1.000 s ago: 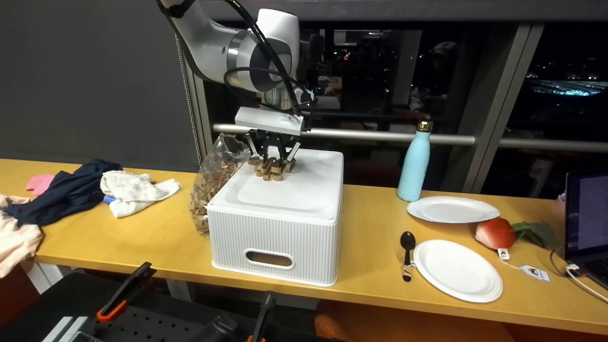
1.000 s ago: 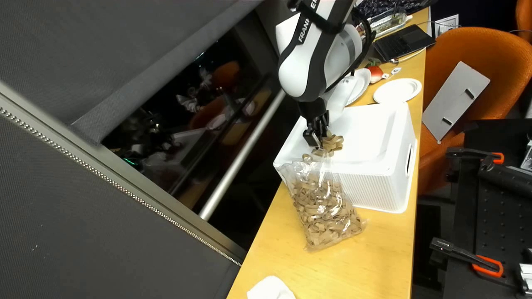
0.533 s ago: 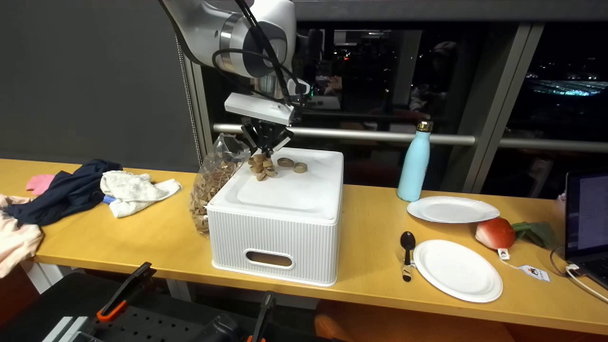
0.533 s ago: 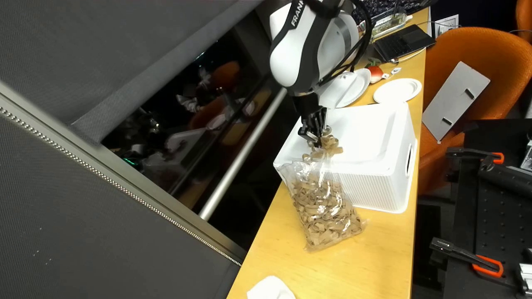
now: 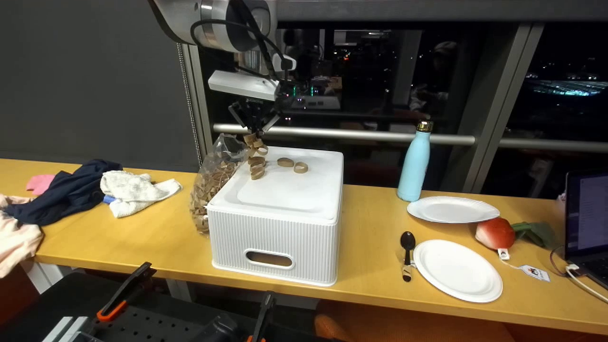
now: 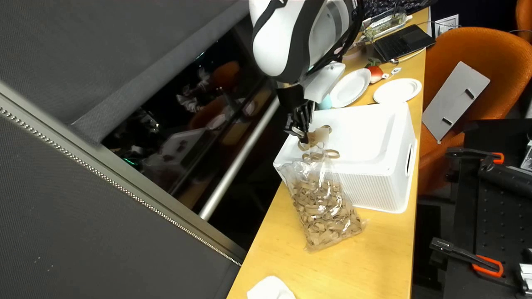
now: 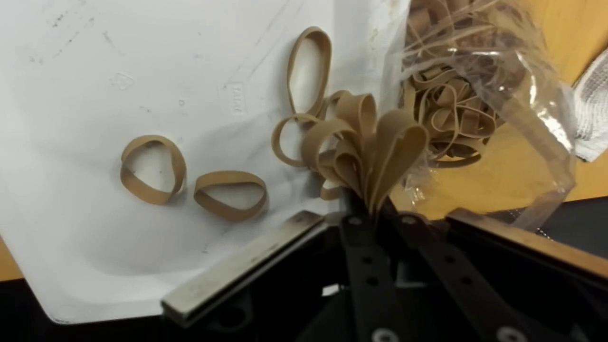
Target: Move the objects off of the box
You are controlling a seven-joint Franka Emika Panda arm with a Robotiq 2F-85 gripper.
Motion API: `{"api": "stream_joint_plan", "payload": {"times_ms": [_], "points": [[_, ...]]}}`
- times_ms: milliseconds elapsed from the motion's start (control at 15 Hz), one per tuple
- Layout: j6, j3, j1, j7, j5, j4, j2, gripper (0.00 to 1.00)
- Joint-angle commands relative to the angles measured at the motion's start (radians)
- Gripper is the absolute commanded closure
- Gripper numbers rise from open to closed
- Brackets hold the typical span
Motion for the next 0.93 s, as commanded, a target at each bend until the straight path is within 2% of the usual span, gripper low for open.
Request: {"api": "stream_joint_plan", "payload": {"times_ms": [0,333,867], "points": [[0.004,-0.007,0.034,0.016,-0.045,0.013,-0.008,0.98],[0.018,-0.003,0.076,0.028,-0.112,0.029,0.002,0.98],[0.089,0.013,0.064,-0.030,-0.084,0.022,0.054,0.98]]}}
